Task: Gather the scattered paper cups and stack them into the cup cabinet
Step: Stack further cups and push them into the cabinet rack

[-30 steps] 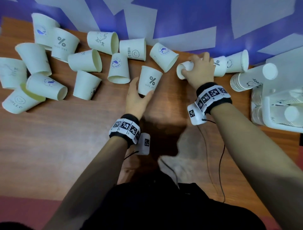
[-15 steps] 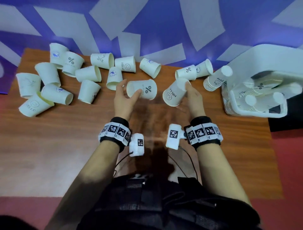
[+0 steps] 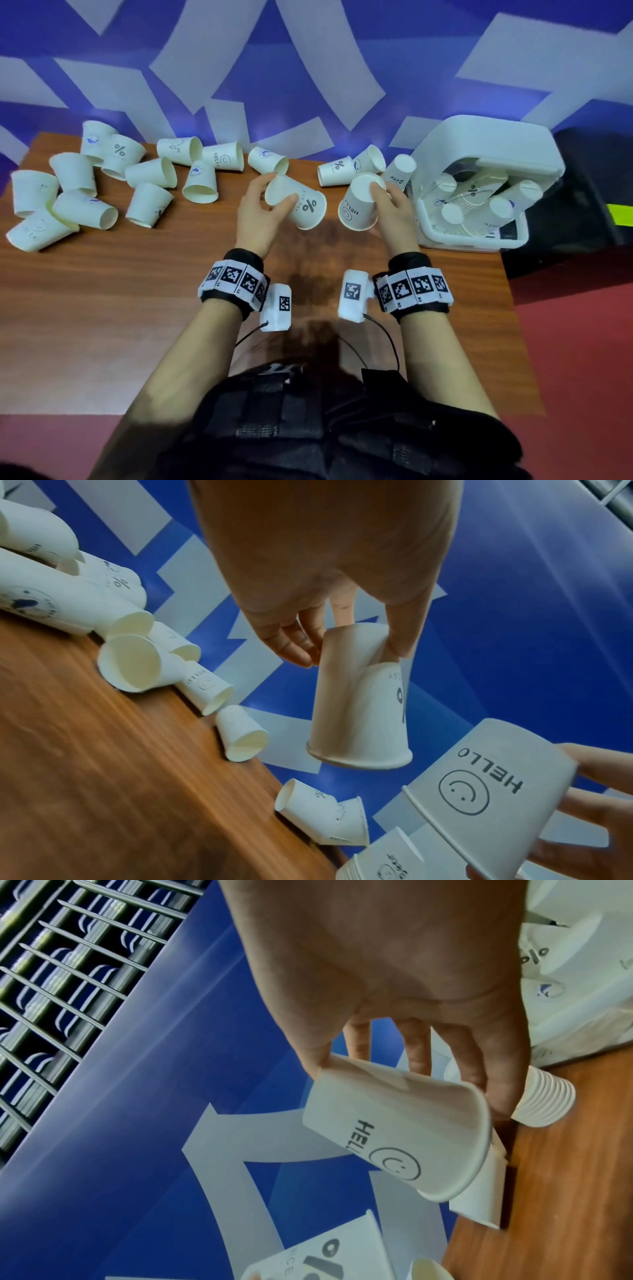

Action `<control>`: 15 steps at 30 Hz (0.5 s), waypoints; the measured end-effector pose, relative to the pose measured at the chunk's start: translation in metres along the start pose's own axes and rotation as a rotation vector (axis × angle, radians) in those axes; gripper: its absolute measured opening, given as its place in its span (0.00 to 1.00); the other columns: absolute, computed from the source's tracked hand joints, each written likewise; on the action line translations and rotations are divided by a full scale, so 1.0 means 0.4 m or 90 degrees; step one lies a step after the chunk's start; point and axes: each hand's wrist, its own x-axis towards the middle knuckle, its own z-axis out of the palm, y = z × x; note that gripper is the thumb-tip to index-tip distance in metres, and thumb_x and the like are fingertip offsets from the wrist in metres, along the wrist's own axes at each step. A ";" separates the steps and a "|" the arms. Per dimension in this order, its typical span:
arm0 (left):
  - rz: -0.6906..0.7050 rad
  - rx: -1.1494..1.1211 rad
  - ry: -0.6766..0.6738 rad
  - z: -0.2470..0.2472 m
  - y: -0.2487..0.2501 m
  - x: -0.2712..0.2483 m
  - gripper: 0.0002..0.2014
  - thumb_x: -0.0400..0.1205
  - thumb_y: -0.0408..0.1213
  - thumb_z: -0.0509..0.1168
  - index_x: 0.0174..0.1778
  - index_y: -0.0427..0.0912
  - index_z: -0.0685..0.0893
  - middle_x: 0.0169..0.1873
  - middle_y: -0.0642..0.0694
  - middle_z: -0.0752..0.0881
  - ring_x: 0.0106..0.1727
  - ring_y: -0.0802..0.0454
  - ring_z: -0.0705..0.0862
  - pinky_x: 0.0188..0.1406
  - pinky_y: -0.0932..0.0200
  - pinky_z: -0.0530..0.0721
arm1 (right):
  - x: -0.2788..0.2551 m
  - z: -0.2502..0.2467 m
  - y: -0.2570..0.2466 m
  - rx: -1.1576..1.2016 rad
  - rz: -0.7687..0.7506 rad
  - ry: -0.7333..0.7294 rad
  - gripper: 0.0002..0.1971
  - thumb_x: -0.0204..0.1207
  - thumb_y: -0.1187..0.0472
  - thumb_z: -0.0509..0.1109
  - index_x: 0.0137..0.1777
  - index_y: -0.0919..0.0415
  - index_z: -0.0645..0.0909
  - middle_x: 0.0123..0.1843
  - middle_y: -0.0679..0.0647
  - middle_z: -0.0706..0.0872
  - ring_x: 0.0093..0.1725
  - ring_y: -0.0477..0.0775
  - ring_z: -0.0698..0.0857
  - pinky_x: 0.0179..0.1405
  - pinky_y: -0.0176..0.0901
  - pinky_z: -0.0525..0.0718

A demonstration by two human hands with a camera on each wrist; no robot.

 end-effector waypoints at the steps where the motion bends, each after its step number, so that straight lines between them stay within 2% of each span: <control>1: 0.004 -0.001 -0.001 0.024 0.009 -0.006 0.25 0.73 0.47 0.72 0.66 0.48 0.78 0.62 0.52 0.82 0.64 0.54 0.78 0.59 0.62 0.77 | 0.006 -0.023 -0.002 -0.007 -0.008 0.002 0.09 0.81 0.54 0.66 0.59 0.49 0.82 0.53 0.43 0.84 0.58 0.46 0.83 0.67 0.59 0.81; 5: 0.017 0.004 -0.021 0.135 0.040 -0.035 0.21 0.75 0.44 0.73 0.64 0.51 0.78 0.61 0.51 0.81 0.62 0.56 0.78 0.51 0.74 0.75 | 0.038 -0.124 -0.003 -0.017 -0.063 0.008 0.11 0.82 0.55 0.66 0.60 0.53 0.83 0.53 0.46 0.86 0.53 0.43 0.83 0.62 0.47 0.81; 8: 0.028 0.012 -0.033 0.222 0.059 -0.058 0.22 0.75 0.45 0.72 0.64 0.50 0.79 0.59 0.55 0.82 0.62 0.56 0.78 0.49 0.78 0.74 | 0.059 -0.200 -0.001 -0.026 -0.090 0.009 0.14 0.82 0.57 0.66 0.66 0.57 0.83 0.61 0.52 0.86 0.59 0.46 0.82 0.57 0.33 0.79; 10: 0.037 0.017 -0.046 0.284 0.070 -0.077 0.21 0.74 0.45 0.72 0.63 0.50 0.79 0.58 0.55 0.82 0.62 0.55 0.77 0.49 0.78 0.73 | 0.070 -0.254 0.002 -0.029 -0.101 0.009 0.15 0.82 0.58 0.67 0.67 0.58 0.83 0.64 0.52 0.86 0.62 0.46 0.82 0.57 0.29 0.77; 13: 0.051 0.022 -0.070 0.369 0.082 -0.103 0.20 0.76 0.43 0.72 0.63 0.48 0.79 0.59 0.53 0.82 0.61 0.55 0.78 0.47 0.78 0.73 | 0.084 -0.334 0.003 -0.043 -0.124 0.008 0.14 0.81 0.59 0.67 0.66 0.57 0.83 0.62 0.46 0.86 0.61 0.40 0.80 0.54 0.20 0.74; 15: 0.051 0.020 -0.072 0.421 0.088 -0.116 0.22 0.75 0.44 0.72 0.65 0.44 0.79 0.60 0.51 0.82 0.59 0.58 0.79 0.47 0.78 0.74 | 0.095 -0.383 0.003 -0.054 -0.135 0.004 0.14 0.81 0.60 0.67 0.66 0.57 0.83 0.60 0.42 0.84 0.61 0.37 0.78 0.59 0.24 0.73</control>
